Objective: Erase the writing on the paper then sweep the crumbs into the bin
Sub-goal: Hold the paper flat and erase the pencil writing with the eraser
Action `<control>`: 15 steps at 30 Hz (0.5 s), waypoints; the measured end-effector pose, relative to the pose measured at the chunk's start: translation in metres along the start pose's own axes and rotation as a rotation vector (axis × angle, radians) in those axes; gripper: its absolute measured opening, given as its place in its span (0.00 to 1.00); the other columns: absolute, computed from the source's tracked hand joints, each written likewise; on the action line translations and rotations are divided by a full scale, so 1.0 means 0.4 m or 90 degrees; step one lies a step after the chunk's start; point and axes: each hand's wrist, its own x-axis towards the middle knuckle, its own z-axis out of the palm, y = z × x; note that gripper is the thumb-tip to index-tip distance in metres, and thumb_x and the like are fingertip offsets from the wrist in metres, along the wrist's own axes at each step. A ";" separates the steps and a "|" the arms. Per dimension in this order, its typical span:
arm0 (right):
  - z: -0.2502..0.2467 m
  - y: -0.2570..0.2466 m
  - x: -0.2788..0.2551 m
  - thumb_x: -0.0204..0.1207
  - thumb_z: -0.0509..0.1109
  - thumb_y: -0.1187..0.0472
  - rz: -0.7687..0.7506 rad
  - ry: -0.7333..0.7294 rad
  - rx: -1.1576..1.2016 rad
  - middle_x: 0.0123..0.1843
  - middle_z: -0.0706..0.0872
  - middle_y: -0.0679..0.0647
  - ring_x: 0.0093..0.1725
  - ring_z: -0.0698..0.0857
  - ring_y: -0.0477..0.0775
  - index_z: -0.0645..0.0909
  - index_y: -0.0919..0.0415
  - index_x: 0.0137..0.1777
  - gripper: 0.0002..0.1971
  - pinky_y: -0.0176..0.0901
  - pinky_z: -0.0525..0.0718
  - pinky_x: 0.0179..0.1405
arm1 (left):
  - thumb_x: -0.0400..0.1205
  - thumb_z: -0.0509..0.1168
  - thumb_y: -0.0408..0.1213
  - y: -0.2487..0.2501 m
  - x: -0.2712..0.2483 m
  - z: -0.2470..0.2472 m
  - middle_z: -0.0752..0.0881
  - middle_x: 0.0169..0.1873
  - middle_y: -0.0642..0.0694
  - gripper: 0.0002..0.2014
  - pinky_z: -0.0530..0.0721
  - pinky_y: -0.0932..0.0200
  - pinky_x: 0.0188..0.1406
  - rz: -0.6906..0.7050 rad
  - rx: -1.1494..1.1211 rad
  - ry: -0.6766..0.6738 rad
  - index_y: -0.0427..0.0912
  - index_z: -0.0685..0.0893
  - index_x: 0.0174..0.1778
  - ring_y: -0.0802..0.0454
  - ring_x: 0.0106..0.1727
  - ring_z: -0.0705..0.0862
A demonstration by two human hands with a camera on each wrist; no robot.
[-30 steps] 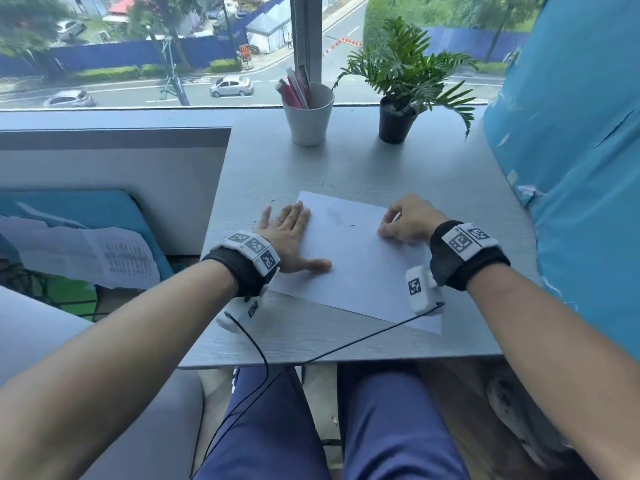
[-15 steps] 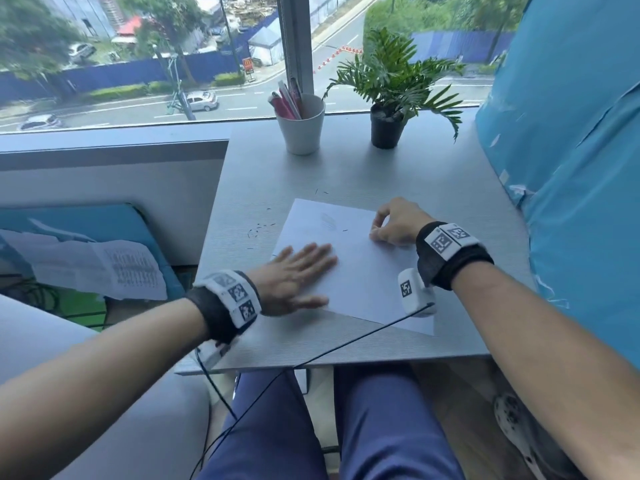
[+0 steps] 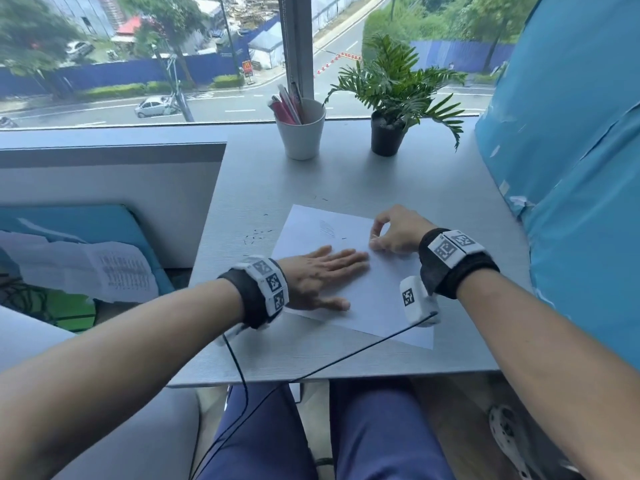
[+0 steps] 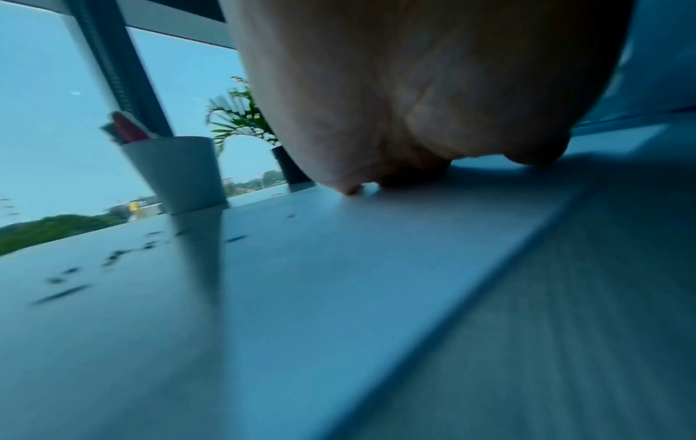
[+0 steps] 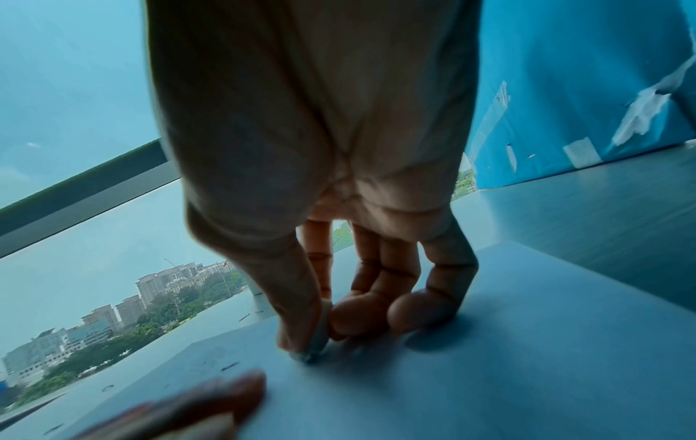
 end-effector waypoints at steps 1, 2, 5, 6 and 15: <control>-0.001 0.000 0.001 0.72 0.76 0.59 -0.001 0.000 -0.001 0.44 0.85 0.53 0.30 0.77 0.43 0.88 0.58 0.47 0.06 0.34 0.75 0.25 | 0.86 0.46 0.65 -0.025 -0.002 -0.012 0.34 0.86 0.52 0.41 0.35 0.47 0.85 -0.039 0.003 -0.002 0.50 0.37 0.88 0.57 0.85 0.33; -0.001 -0.002 0.001 0.72 0.76 0.59 0.000 -0.002 0.002 0.45 0.86 0.53 0.31 0.78 0.44 0.88 0.58 0.47 0.06 0.35 0.76 0.26 | 0.85 0.46 0.66 -0.049 -0.006 -0.024 0.33 0.86 0.51 0.42 0.37 0.45 0.86 -0.089 -0.001 -0.004 0.49 0.35 0.87 0.56 0.85 0.33; 0.003 -0.009 0.000 0.73 0.74 0.61 -0.018 0.003 -0.020 0.49 0.85 0.53 0.40 0.80 0.50 0.87 0.60 0.47 0.05 0.38 0.77 0.33 | 0.82 0.45 0.71 -0.105 -0.016 -0.038 0.33 0.86 0.47 0.47 0.36 0.44 0.86 -0.297 -0.023 0.009 0.44 0.34 0.87 0.51 0.87 0.35; 0.007 -0.007 -0.002 0.73 0.73 0.62 -0.025 0.008 -0.029 0.50 0.84 0.52 0.43 0.80 0.51 0.87 0.60 0.48 0.05 0.39 0.76 0.37 | 0.81 0.45 0.73 -0.112 -0.018 -0.040 0.33 0.86 0.46 0.50 0.34 0.45 0.85 -0.354 -0.027 0.015 0.42 0.34 0.87 0.50 0.87 0.36; 0.029 -0.041 0.002 0.71 0.68 0.68 -0.054 0.049 -0.094 0.42 0.88 0.55 0.50 0.84 0.54 0.86 0.58 0.38 0.07 0.35 0.77 0.44 | 0.69 0.66 0.76 -0.095 -0.022 -0.029 0.31 0.86 0.50 0.63 0.34 0.45 0.85 -0.306 -0.133 0.031 0.50 0.35 0.87 0.49 0.86 0.32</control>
